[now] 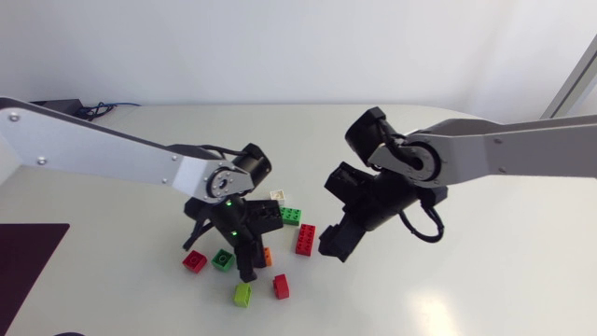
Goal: Sort duplo bricks by size, large to the right and small to the left
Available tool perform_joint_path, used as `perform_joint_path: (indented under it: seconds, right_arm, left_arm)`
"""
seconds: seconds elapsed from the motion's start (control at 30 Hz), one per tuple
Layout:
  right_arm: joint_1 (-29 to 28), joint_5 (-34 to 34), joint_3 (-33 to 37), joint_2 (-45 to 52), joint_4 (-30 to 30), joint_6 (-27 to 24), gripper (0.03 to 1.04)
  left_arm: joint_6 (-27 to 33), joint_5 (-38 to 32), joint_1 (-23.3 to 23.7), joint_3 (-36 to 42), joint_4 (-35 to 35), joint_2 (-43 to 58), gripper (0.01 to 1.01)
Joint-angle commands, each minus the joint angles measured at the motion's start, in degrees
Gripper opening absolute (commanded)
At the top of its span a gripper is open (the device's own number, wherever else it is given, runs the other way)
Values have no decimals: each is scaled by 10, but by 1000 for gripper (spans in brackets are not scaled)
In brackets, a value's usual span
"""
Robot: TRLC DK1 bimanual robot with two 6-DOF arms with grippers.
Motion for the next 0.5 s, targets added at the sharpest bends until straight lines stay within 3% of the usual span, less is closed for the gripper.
perform_joint_path:
  seconds: [0.0, 0.2, 0.3, 0.4, 0.47]
  right_arm:
    - [17, 18, 40, 48, 7, 46, 989]
    - [60, 67, 106, 131, 7, 94, 962]
    - [75, 91, 127, 160, 4, 108, 962]
    - [79, 118, 138, 181, 1, 119, 962]
    - [79, 133, 144, 192, -3, 126, 962]
  left_arm:
    - [27, -7, 33, -59, -7, -45, 246]
    - [75, -9, 103, -144, -6, -119, 246]
    - [82, -9, 114, -167, -2, -142, 287]
    - [78, -8, 115, -166, 1, -152, 716]
    - [73, -8, 114, -157, 1, -162, 920]
